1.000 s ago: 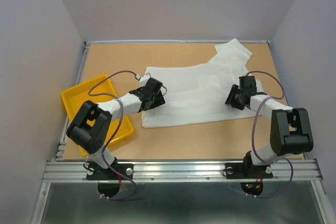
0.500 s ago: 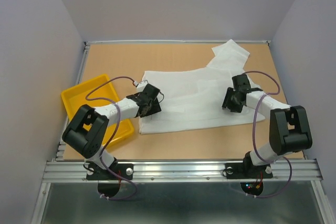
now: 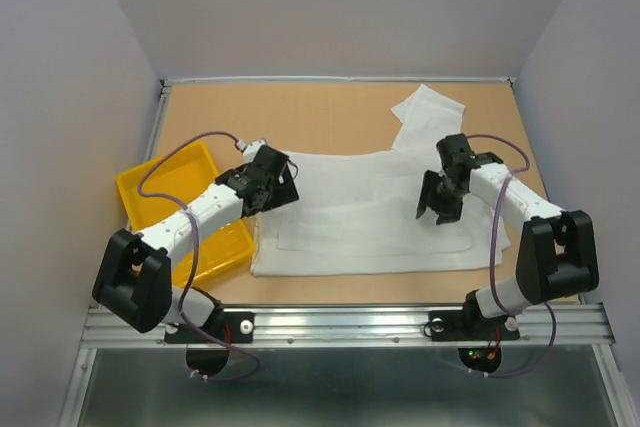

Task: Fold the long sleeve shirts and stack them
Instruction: Fold the shirt

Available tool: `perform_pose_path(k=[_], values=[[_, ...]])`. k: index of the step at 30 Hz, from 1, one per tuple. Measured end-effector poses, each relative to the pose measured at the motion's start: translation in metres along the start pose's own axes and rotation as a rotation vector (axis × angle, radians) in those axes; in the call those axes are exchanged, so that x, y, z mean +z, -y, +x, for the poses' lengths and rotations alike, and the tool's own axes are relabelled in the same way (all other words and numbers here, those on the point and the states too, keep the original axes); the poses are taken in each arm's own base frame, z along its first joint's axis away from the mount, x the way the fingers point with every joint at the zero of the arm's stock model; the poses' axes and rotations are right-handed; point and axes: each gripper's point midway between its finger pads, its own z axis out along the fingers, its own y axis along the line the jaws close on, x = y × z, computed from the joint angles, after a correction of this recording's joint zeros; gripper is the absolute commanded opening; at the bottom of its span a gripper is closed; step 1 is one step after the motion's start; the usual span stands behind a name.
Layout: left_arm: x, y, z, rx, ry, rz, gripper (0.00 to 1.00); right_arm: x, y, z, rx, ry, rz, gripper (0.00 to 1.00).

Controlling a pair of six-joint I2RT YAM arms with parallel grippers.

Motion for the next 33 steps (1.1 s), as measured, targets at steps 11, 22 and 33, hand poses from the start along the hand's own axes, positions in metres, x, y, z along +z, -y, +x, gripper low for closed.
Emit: perform_pose_path(k=[11,22,33], values=[[0.024,-0.003,-0.154,-0.017,0.217,-0.066,0.92,-0.042,0.015,-0.164,0.156,0.28,-0.053,0.69],[0.111,0.002,-0.139,0.139,0.06,-0.057,0.87,0.0,0.051,-0.217,0.259,0.311,-0.025,0.7],[0.137,0.011,-0.143,0.168,0.041,-0.027,0.77,0.026,0.05,-0.273,0.232,0.398,-0.026,0.69]])
